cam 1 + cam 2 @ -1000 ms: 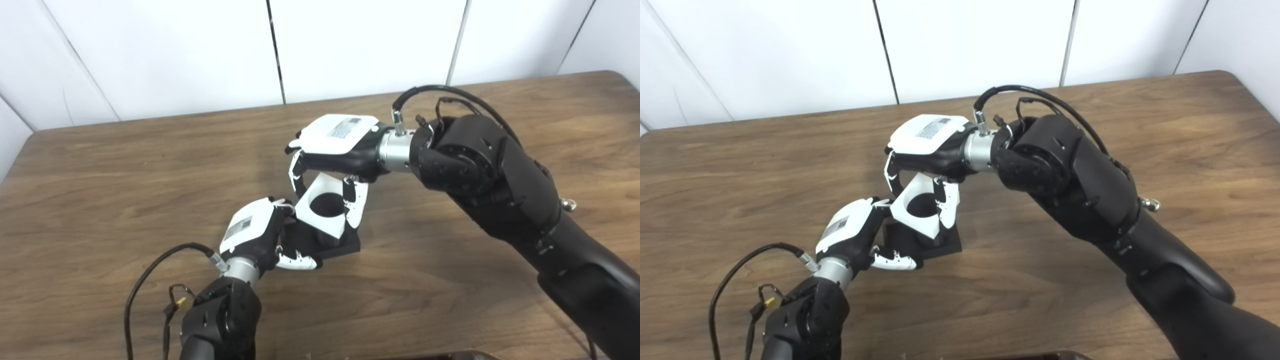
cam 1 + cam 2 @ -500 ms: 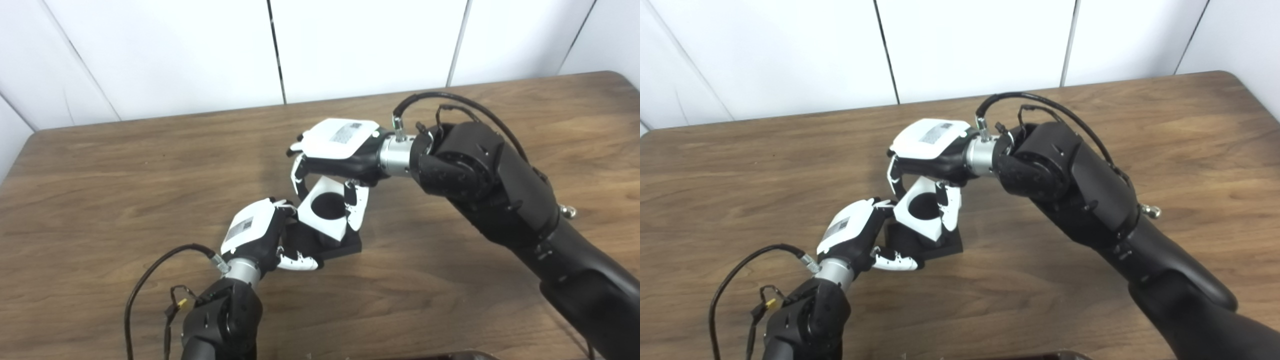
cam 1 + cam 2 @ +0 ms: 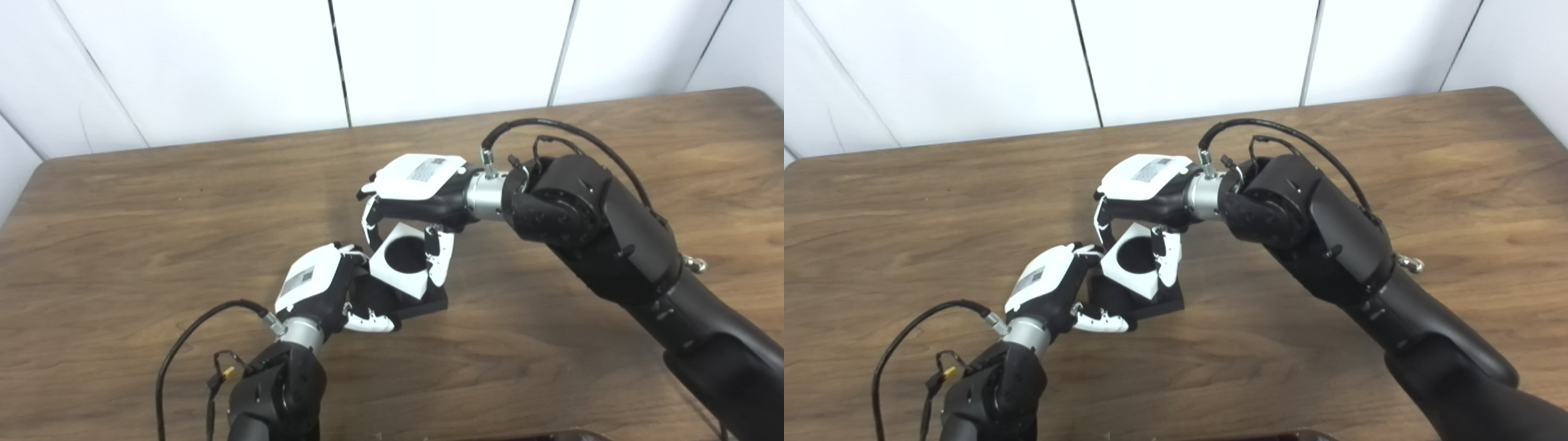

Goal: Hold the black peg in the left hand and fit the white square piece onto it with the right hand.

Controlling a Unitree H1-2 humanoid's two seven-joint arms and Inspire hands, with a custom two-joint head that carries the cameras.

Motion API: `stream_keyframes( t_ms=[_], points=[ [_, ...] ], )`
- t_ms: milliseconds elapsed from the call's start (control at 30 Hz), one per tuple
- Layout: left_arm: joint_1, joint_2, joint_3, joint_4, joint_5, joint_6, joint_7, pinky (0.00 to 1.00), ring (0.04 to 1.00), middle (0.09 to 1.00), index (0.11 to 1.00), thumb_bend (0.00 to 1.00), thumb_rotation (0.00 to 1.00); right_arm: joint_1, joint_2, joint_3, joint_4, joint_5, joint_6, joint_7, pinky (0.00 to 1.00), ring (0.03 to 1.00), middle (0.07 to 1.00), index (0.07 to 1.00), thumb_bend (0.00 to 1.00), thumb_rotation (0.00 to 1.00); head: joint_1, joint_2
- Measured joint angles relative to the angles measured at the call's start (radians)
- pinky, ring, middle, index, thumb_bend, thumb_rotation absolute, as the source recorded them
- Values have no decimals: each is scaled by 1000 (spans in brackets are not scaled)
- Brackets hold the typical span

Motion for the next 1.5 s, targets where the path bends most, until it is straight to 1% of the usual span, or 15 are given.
stream_keyframes(
  t_ms=[300,533,733,1100,1133,1167,1200,1267,1300,1367,1433,1500],
  points=[
    [-1,-1,-2,0,6,0,0,1000,1000,922,486,519,58,4,0,2,6,-5,-18,-2,1000,930,768,484,522,130,2,3],
    [-1,-1,-7,0,3,0,0,1000,1000,912,486,520,58,44,0,16,40,-17,-33,-29,1000,930,770,484,523,133,0,5],
    [-2,0,-10,0,2,0,0,1000,1000,909,486,520,58,44,0,19,40,-32,-52,-43,1000,929,777,490,524,141,2,6],
    [-4,5,-14,0,1,1,0,1000,1000,906,486,520,58,44,0,20,40,-38,-49,-44,1000,938,788,493,524,150,2,2],
    [-4,5,-14,0,0,1,0,1000,1000,904,486,520,58,44,0,20,40,-38,-49,-44,1000,938,789,553,720,185,2,2],
    [-4,5,-14,0,0,1,0,1000,1000,903,486,519,58,44,0,20,40,-38,-48,-43,1000,938,789,592,849,211,2,2],
    [-4,4,-13,0,1,1,0,1000,1000,905,486,519,58,44,-1,20,40,-39,-48,-42,1000,938,790,608,900,224,3,3],
    [-3,4,-13,0,4,1,0,1000,1000,906,486,519,58,44,-4,18,40,-48,-39,-37,1000,939,793,628,967,234,3,3],
    [-3,3,-13,0,5,1,0,1000,1000,906,486,519,58,44,-6,18,40,-53,-33,-32,1000,938,794,635,984,235,3,2],
    [-3,2,-12,0,5,1,0,1000,1000,904,485,519,58,44,-8,18,40,-58,-17,-23,1000,940,801,662,999,251,3,2],
    [-3,2,-11,0,3,1,0,1000,1000,901,485,519,58,44,-8,19,40,-64,-15,-17,1000,944,814,710,1000,292,3,2],
    [-4,2,-12,0,3,1,0,1000,1000,901,485,519,58,44,-10,20,40,-70,-15,-7,1000,949,824,734,1000,310,3,3]
  ],
)
